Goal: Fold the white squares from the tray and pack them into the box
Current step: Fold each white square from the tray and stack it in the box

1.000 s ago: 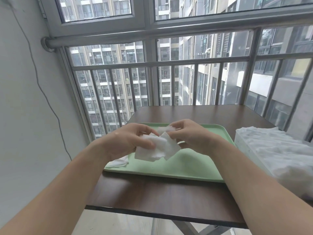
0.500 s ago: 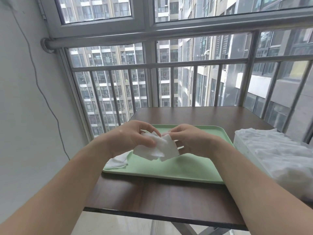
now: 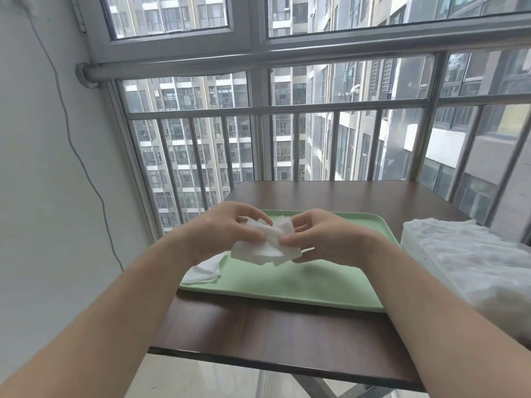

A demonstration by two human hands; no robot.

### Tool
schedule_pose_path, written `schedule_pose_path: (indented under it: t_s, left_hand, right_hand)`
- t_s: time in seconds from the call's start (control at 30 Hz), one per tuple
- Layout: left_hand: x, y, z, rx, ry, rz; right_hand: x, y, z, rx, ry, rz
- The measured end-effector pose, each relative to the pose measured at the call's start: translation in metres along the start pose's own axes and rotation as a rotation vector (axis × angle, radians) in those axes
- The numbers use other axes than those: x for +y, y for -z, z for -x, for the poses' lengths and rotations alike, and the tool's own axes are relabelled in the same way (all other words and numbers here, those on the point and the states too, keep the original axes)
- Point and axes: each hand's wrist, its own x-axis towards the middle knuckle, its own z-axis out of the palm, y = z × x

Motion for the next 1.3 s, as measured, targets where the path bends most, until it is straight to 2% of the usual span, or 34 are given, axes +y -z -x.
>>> schedule_pose_path:
  t_s: [0.13,0.33,0.57,0.8,1.1,1.2,1.3]
  left_hand:
    - [-0.01,0.008,0.003,-0.022,0.004,0.134]
    - [-0.021,0.009,0.002,0.131,0.019,0.417]
    - [-0.019,-0.003,-0.003,0.155,-0.024,0.503]
    - [-0.016,-0.02,-0.007,0.187,-0.101,0.386]
    - [-0.015,-0.032,-0.011,0.283,-0.141,0.296]
    - [-0.018,-0.031,-0.014,0.309,-0.203,0.065]
    - [-0.014,-0.027,-0.013,0.251,-0.268,-0.116]
  right_hand:
    - [0.002,0.002,-0.003,0.077,0.011,-0.033]
    - [0.0,0.004,-0.007,0.247,0.011,-0.155]
    - [0.002,0.003,-0.008,0.256,0.013,-0.157]
    - [0.002,0.001,-0.006,0.223,0.04,-0.092]
    - [0.001,-0.001,-0.006,0.143,0.054,-0.159]
    - [-0.001,0.0,-0.006,0.126,0.052,-0.168]
    - [-0.002,0.001,-0.004,0.11,0.043,-0.12]
